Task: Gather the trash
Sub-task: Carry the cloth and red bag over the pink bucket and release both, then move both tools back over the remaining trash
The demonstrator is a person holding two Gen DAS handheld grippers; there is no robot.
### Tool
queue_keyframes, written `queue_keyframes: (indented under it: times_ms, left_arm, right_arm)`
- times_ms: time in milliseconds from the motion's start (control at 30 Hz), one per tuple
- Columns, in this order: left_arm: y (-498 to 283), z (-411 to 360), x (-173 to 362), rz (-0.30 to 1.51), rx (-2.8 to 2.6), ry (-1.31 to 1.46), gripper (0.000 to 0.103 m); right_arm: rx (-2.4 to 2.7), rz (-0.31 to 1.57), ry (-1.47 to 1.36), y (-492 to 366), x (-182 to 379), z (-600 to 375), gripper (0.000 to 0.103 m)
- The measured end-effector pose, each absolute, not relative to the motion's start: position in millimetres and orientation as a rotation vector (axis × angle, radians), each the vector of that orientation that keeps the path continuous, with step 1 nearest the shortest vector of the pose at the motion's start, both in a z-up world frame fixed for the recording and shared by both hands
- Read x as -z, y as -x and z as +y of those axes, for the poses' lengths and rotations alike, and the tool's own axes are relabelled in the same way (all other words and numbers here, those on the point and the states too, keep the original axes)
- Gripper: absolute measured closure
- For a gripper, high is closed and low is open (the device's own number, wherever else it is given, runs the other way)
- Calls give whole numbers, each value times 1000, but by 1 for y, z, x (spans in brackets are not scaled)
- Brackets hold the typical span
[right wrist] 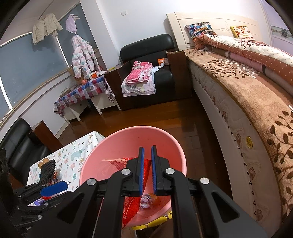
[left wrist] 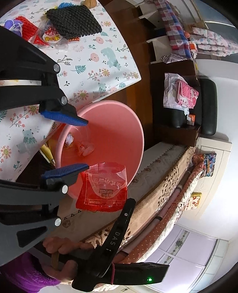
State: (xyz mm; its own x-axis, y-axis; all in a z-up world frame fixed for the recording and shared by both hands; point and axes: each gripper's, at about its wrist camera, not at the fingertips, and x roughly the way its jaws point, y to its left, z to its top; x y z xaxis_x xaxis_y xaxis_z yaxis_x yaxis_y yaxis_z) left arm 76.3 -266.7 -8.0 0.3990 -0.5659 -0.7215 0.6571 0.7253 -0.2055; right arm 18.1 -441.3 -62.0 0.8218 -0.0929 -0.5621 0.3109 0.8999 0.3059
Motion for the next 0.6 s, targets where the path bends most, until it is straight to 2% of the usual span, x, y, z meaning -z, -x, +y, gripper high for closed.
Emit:
queue_keyframes:
  times_ms: [133,200,267,600]
  left_arm:
    - [-75,-259,4,858,770,-105,61]
    - [-74,-255,3,854,766,-98,61]
    - [-74,-250,1,852,761,-90,60]
    - [-74,-223,-12,827,713,-43,60]
  right_arm:
    - [223,554,-413,-18,61,-441,92]
    - [222,553,-417,-19,61,-441,75]
    - [215,548,-427,-19,60,-441,68]
    - [204,532,-417,-15,54,-430,67]
